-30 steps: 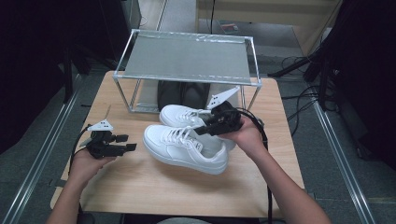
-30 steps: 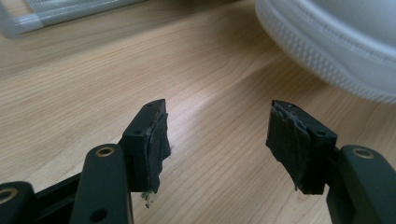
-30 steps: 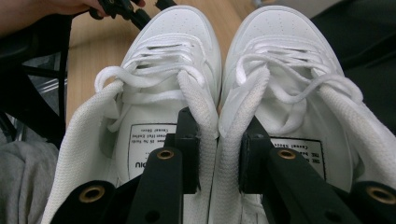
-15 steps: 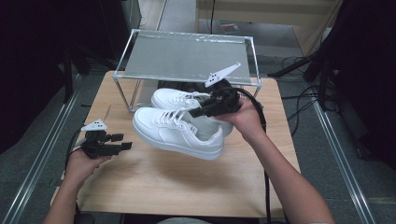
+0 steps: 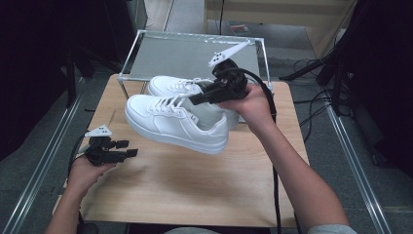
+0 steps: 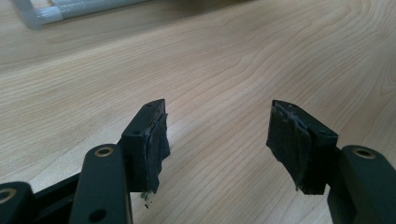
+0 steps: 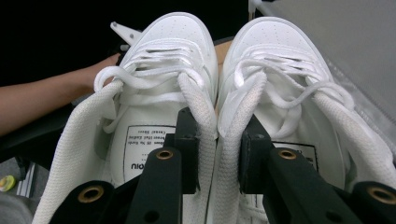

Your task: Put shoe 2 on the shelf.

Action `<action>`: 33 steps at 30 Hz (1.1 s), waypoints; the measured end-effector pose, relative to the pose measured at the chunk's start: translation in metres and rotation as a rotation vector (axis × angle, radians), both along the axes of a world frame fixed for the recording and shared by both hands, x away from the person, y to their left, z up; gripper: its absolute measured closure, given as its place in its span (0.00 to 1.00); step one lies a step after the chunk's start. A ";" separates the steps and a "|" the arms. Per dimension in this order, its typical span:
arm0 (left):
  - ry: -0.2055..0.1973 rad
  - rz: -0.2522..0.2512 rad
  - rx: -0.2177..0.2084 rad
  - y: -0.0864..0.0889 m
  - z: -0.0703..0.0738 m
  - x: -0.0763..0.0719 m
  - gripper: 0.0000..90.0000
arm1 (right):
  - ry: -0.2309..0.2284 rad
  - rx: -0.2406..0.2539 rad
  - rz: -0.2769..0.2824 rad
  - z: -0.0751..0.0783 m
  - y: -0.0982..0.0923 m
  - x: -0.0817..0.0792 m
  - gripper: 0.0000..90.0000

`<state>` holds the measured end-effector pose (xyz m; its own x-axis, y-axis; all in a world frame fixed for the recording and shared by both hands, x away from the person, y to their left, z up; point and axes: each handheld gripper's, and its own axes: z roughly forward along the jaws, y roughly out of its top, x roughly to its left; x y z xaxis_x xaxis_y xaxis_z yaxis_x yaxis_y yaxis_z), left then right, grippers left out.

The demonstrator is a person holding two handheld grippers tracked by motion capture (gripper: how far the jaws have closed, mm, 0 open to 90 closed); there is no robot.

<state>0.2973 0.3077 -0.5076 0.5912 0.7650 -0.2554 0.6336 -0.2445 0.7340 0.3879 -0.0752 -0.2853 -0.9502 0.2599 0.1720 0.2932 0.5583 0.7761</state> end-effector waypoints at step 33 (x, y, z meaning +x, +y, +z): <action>0.003 -0.019 0.007 -0.001 0.000 0.001 0.42 | -0.023 -0.063 -0.611 0.051 0.043 0.116 0.83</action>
<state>0.2983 0.3071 -0.5079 0.6050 0.7552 -0.2524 0.6311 -0.2616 0.7302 0.5036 -0.0319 -0.2344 -0.6297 0.7675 0.1200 0.5583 0.3397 0.7569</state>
